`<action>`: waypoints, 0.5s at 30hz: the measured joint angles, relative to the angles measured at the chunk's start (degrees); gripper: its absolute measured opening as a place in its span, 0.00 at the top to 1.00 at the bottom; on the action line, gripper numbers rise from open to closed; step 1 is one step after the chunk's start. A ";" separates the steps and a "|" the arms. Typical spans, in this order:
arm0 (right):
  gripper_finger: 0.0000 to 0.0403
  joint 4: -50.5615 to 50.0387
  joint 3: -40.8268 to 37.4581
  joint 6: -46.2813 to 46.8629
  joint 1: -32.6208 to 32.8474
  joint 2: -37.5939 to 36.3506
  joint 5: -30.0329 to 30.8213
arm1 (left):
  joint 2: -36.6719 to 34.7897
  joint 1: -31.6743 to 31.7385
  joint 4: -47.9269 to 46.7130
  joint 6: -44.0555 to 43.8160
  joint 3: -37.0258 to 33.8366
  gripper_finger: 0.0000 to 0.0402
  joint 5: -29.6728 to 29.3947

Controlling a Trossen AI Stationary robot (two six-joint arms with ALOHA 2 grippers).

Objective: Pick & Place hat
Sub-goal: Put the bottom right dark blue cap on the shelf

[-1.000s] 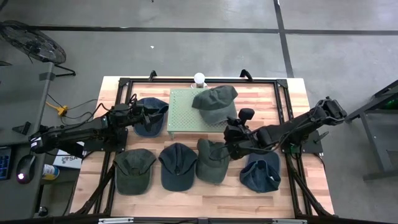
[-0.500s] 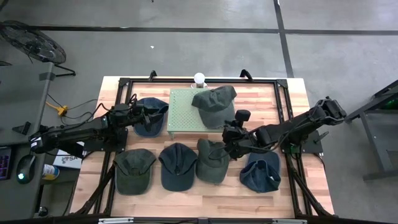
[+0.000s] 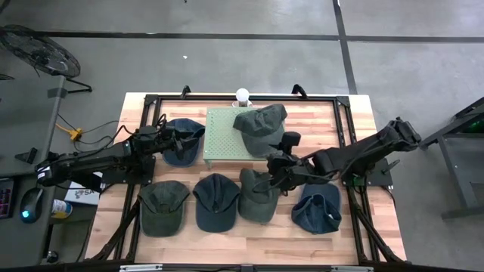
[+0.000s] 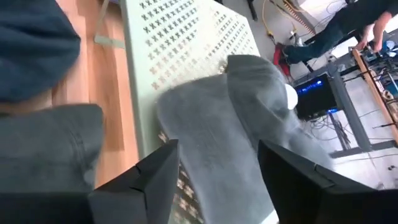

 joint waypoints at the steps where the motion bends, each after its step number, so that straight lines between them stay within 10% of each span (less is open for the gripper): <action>1: 0.47 -3.83 1.30 1.86 0.37 0.00 0.14 | 0.02 0.00 0.00 0.00 0.00 0.46 -0.01; 8: 0.50 -31.98 5.37 29.07 1.00 -0.02 -2.64 | 0.02 -0.01 0.00 0.00 0.00 0.46 -0.02; 15: 0.59 -39.52 4.15 46.33 -2.32 -0.11 -4.89 | 0.02 -0.02 0.00 0.00 0.00 0.46 -0.02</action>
